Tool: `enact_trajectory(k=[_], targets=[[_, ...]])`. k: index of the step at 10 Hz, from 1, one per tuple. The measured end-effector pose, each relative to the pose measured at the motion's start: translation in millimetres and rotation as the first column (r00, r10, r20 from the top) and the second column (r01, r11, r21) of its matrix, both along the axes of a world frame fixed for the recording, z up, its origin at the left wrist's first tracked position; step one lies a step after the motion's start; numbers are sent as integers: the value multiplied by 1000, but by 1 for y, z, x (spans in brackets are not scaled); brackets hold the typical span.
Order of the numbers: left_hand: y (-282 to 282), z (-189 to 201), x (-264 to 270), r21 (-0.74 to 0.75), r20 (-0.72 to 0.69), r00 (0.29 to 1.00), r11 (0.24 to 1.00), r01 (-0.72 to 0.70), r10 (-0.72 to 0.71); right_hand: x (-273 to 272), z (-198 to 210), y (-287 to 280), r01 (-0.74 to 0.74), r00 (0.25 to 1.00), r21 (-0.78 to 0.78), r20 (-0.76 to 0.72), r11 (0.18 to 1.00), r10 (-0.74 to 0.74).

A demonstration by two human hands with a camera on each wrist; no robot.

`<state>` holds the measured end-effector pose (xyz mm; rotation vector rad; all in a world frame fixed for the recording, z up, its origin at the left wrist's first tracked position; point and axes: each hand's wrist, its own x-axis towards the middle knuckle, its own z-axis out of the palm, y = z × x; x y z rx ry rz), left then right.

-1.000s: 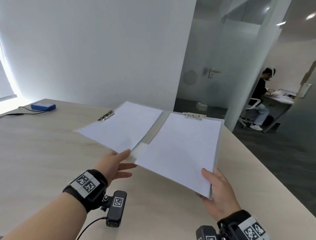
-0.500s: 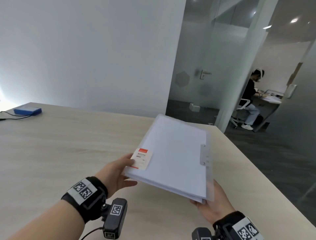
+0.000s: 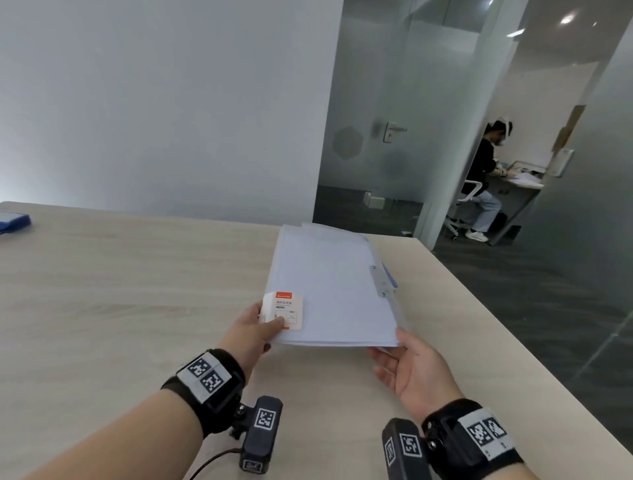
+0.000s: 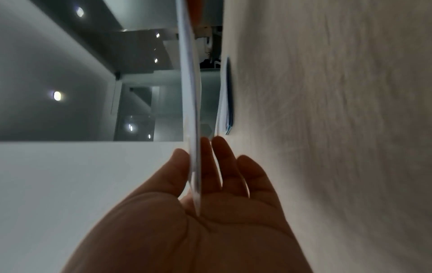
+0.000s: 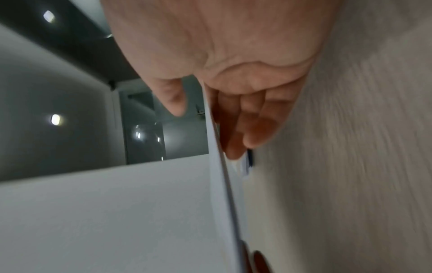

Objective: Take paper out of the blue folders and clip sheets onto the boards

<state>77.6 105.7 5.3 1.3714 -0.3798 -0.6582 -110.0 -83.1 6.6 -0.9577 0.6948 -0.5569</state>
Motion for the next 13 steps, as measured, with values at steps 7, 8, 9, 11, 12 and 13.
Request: enact_trajectory(k=[7, 8, 9, 11, 12, 13], targets=[[-179, -18, 122, 352, 338, 928, 936, 27, -154, 122, -28, -192, -89, 938, -629, -314, 772, -147], [-200, -27, 141, 422, 327, 933, 906, -5, -148, 138, -30, -209, -159, 882, -635, -435, 756, -180], [-215, -40, 156, 440, 303, 940, 898, 8, -156, 149, -35, -221, -190, 812, -640, -528, 745, -247], [-208, -26, 144, 484, 237, 953, 874, 54, -190, 146, -35, -216, -157, 817, -647, -510, 746, -270], [-195, -21, 138, 500, 269, 943, 866, 36, -194, 132, -29, -208, -123, 868, -627, -444, 770, -223], [-175, -24, 132, 535, 294, 923, 843, 57, -249, 111, -26, -193, -107, 889, -637, -405, 763, -213]])
